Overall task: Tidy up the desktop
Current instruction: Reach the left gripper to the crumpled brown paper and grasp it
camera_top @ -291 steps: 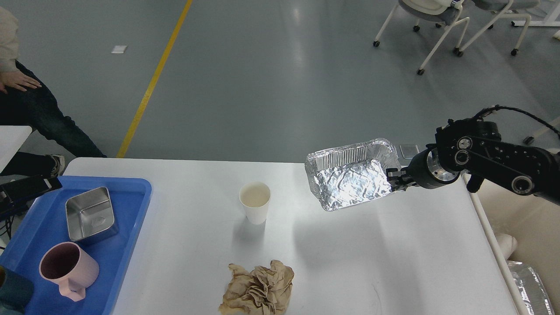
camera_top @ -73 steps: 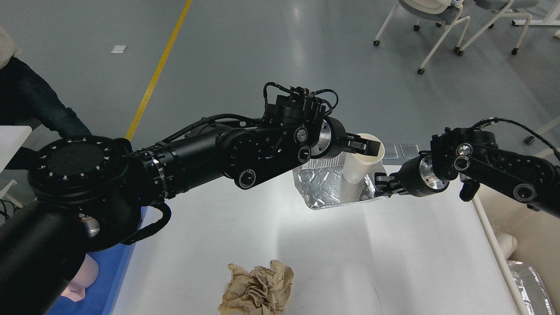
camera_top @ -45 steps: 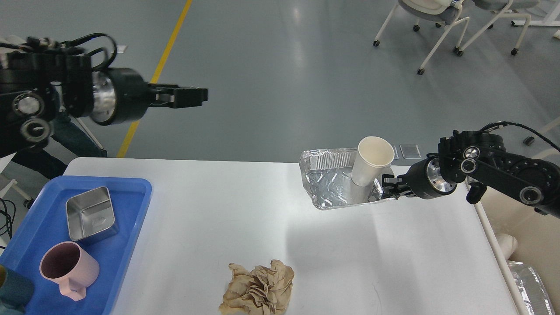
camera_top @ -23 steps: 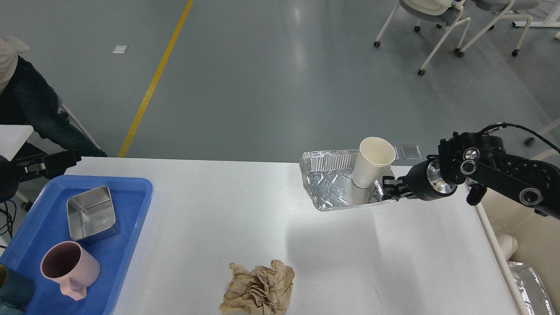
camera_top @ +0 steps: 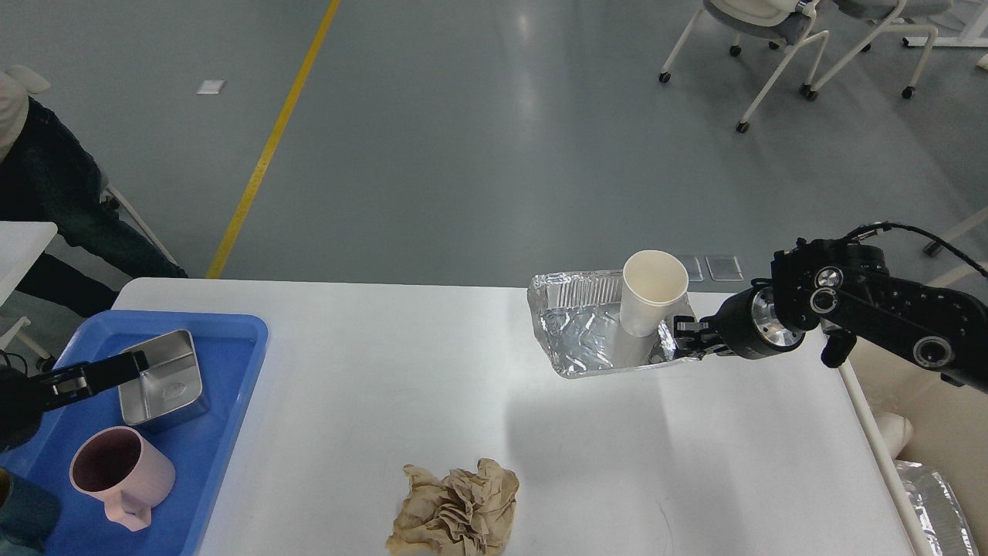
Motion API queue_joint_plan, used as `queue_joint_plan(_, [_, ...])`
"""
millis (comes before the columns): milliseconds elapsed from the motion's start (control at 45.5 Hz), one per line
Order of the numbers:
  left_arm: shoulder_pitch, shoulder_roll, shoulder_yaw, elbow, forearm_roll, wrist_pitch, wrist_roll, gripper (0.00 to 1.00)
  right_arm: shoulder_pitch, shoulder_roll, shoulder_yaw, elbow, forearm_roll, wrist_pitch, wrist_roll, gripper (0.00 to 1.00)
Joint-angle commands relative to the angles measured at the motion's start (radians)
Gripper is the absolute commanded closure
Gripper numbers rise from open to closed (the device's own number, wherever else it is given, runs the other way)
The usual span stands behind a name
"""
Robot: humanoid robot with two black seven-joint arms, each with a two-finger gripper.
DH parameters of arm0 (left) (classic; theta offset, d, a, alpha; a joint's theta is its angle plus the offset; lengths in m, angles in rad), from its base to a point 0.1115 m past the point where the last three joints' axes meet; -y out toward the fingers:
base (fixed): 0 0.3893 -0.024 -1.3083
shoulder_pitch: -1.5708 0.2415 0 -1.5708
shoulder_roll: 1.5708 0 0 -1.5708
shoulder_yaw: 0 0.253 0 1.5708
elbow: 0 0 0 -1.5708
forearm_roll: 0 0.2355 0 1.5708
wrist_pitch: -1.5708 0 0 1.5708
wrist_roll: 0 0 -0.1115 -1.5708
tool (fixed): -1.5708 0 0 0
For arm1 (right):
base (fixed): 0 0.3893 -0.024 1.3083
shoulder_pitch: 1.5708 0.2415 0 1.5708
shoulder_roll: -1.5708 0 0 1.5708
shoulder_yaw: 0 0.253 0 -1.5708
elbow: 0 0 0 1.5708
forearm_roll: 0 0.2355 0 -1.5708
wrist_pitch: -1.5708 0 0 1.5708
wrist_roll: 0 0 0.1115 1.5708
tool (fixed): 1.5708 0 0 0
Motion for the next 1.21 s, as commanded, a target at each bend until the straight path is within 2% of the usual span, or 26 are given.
queue_joint_plan(0, [0.005,-0.153,0.003,0.003,-0.003,-0.007,0.003,0.07,-0.004,-0.001,0.001,0.001,0.000,-0.002,0.000,1.00])
queue_joint_plan(176, [0.052,-0.411,0.031,0.026,-0.003,-0.009,0.001,0.07,-0.004,-0.001,0.001,-0.002,0.000,-0.002,0.001,1.00])
queue_joint_plan(264, [0.074,-0.493,0.055,0.050,0.008,-0.009,0.001,0.07,-0.007,-0.003,-0.001,-0.003,-0.002,-0.002,0.001,1.00])
queue_joint_plan(418, [0.077,-0.563,0.120,0.072,0.012,-0.007,-0.002,0.07,-0.014,0.000,-0.001,-0.006,-0.006,-0.002,0.001,1.00])
queue_joint_plan(572, [0.080,-0.600,0.126,0.118,0.014,-0.007,-0.013,0.07,-0.018,0.006,-0.001,-0.014,-0.006,-0.002,0.001,1.00])
queue_joint_plan(770, [0.082,-0.695,0.126,0.153,0.043,-0.007,-0.111,0.07,-0.018,0.005,-0.001,-0.015,-0.005,-0.002,0.001,1.00])
queue_joint_plan(1012, [0.103,-0.842,0.172,0.279,0.069,0.002,-0.118,0.10,-0.018,-0.001,-0.001,-0.014,-0.003,-0.002,0.001,1.00])
queue_joint_plan(1122, [0.108,-0.849,0.187,0.297,0.126,0.003,-0.118,0.12,-0.018,-0.001,0.001,-0.014,-0.003,-0.002,0.001,1.00])
queue_joint_plan(1188, [0.109,-0.847,0.189,0.297,0.143,0.008,-0.118,0.17,-0.018,-0.001,0.001,-0.014,-0.003,-0.002,0.001,1.00])
